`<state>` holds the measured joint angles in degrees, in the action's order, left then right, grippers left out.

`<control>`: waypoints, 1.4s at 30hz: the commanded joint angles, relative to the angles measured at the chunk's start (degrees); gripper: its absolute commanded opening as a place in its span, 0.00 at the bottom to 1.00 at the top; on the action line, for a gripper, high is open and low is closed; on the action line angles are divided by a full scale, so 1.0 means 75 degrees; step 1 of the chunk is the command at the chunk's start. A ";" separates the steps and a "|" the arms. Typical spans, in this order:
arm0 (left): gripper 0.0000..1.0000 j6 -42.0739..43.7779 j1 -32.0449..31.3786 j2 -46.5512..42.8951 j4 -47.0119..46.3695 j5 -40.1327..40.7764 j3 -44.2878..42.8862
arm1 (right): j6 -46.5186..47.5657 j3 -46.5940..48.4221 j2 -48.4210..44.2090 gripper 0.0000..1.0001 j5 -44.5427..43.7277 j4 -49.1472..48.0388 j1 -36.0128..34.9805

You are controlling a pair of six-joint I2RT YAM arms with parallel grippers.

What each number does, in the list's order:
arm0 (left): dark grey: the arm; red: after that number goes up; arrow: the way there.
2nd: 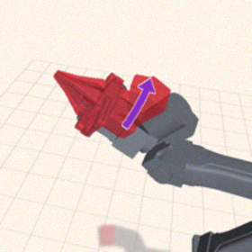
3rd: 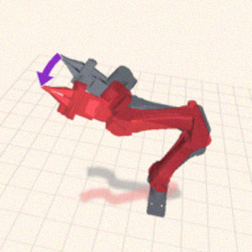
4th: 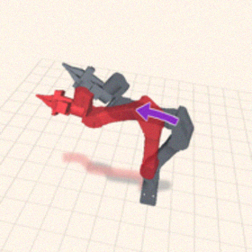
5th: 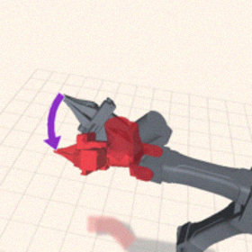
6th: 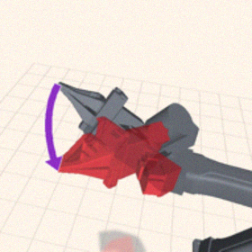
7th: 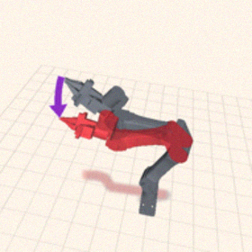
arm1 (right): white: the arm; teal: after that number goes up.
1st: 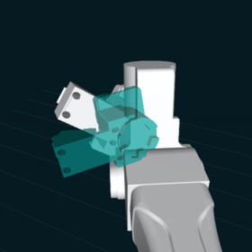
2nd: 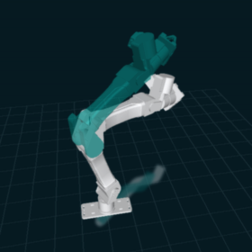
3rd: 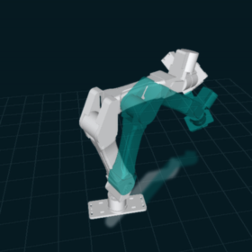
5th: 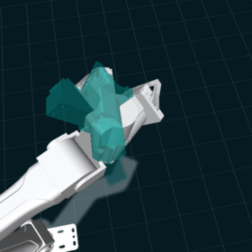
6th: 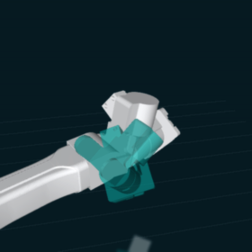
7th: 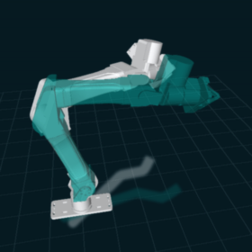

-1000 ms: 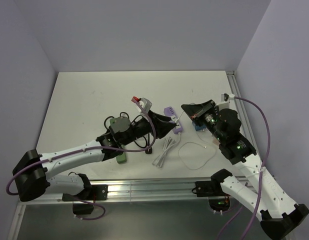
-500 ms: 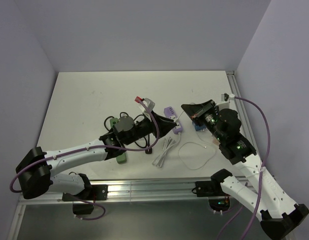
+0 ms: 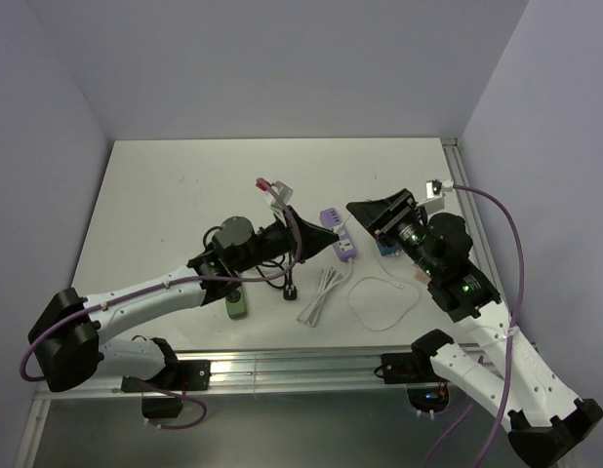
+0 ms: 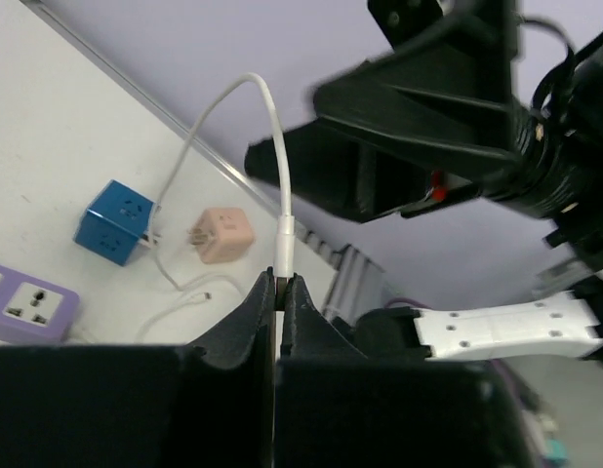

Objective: Insert the plug

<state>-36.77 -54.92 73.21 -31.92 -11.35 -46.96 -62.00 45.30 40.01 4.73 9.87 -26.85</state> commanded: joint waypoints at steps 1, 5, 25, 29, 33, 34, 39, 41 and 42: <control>0.00 -0.1304 0.0804 -0.0374 -0.0466 -0.1737 -0.0055 | 0.1044 0.0019 -0.0271 0.72 0.0668 -0.0285 -0.0029; 0.00 -0.2232 0.1754 -0.0258 -0.0678 -0.3344 0.0039 | 0.2051 -0.0168 -0.0506 0.82 0.1498 -0.0378 -0.0017; 0.00 -0.0850 0.2646 -0.0433 0.3250 -0.6888 -0.0398 | 0.7011 0.1203 -0.0612 0.54 0.5084 0.1135 -0.0029; 0.00 -0.1716 0.2646 -0.0480 0.2184 -0.7333 0.0249 | 0.7117 0.1097 -0.0285 0.50 0.5813 0.0969 -0.0169; 0.00 -0.2711 0.2611 -0.0492 0.1304 -0.7603 0.0542 | 0.6525 0.1109 0.0102 0.53 0.5488 0.0830 -0.0497; 0.00 -0.2888 0.2588 -0.0538 0.1152 -0.7603 0.0589 | 0.6242 0.1097 0.0149 0.51 0.5312 0.0655 -0.0510; 0.00 -0.5179 0.2494 -0.0528 -0.0955 -0.7217 0.0882 | 0.4437 0.0257 -0.0036 0.43 0.6023 -0.1078 -0.0661; 0.00 -0.6119 0.2482 -0.0328 -0.1821 -0.7065 0.1046 | 0.4457 -0.0003 -0.0189 0.46 0.6095 -0.1690 -0.0861; 0.00 -0.7099 0.2471 -0.0281 -0.3055 -0.6983 0.1128 | 0.4713 -0.0144 -0.0260 0.47 0.6061 -0.1702 -0.0919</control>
<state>-72.62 -36.12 70.76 -34.04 -64.77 -39.66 -23.64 46.06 40.18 47.16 6.61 -32.18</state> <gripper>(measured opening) 0.042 0.458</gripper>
